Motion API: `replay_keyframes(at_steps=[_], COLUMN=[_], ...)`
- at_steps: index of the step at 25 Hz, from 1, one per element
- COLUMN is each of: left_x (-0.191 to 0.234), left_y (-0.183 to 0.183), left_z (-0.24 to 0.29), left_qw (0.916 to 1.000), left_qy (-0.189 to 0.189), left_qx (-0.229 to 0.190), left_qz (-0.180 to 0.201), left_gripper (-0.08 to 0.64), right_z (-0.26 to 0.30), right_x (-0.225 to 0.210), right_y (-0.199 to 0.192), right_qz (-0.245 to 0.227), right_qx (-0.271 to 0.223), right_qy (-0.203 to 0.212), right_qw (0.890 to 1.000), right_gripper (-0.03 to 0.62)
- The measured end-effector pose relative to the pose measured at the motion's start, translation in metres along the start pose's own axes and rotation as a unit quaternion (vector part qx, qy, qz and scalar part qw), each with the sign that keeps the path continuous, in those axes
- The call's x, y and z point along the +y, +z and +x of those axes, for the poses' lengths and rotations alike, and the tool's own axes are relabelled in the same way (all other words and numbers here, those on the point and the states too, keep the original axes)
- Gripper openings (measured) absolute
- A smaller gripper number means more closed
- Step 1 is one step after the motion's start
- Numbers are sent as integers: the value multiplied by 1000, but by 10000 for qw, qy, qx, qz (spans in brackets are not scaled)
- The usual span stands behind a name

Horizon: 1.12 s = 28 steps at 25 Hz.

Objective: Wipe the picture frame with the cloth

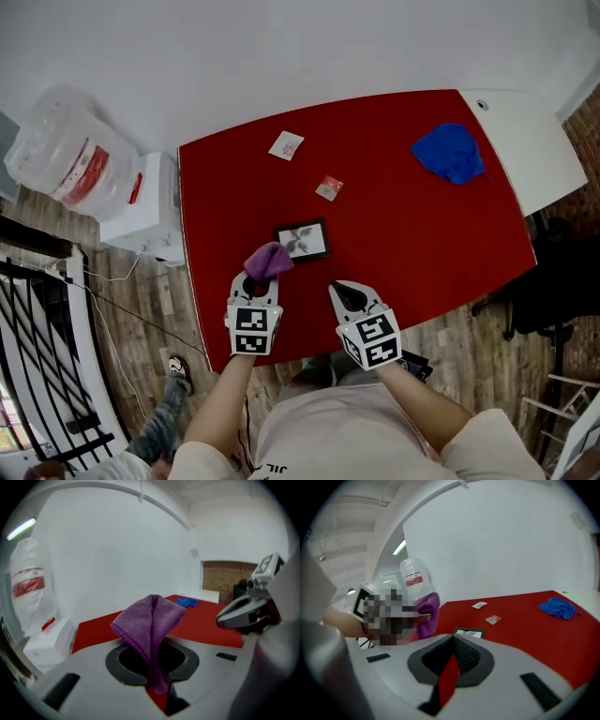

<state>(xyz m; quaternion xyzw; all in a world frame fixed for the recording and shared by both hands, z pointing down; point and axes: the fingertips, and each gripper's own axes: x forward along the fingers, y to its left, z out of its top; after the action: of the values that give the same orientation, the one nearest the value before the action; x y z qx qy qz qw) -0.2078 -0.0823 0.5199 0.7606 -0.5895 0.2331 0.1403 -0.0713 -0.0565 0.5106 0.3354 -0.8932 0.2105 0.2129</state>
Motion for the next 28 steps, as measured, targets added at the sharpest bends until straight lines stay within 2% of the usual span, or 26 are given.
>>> replay_keyframes(at_steps=[2,4,8,11,13,16,20,28], left_x=[7,14,24,32,35,33,22,-25], left_y=[-9,-16,-39,-52,-56,-66,-78,-111], left_z=[28,56,107,136,152,169,175,112], left_qw=[9960,9834,9432,9145,9044,8978,8836,8541], left_qy=[-35,-90,-292,-369,-444,-607,-795,-1232], left_qx=[344,717,1516,1910,2063,2224,2347,2417], left_qz=[820,1664,2943,3547,3709,3753,3973,4437], left_gripper=[63,63,63,63,63,63,63,63], right_z=[5,10,14,14,14,14,15,22], right_x=[0,2,8,10,11,10,4,4], right_y=[-5,-10,-22,-29,-35,-42,-47,-45], right_qz=[50,98,212,258,284,347,442,478], right_qx=[43,87,171,229,290,351,386,321], right_qy=[21,47,110,134,139,137,118,249], right_qw=[10000,9999,9996,9993,9991,9987,9982,9980], right_gripper=[5,5,5,5,5,5,5,5])
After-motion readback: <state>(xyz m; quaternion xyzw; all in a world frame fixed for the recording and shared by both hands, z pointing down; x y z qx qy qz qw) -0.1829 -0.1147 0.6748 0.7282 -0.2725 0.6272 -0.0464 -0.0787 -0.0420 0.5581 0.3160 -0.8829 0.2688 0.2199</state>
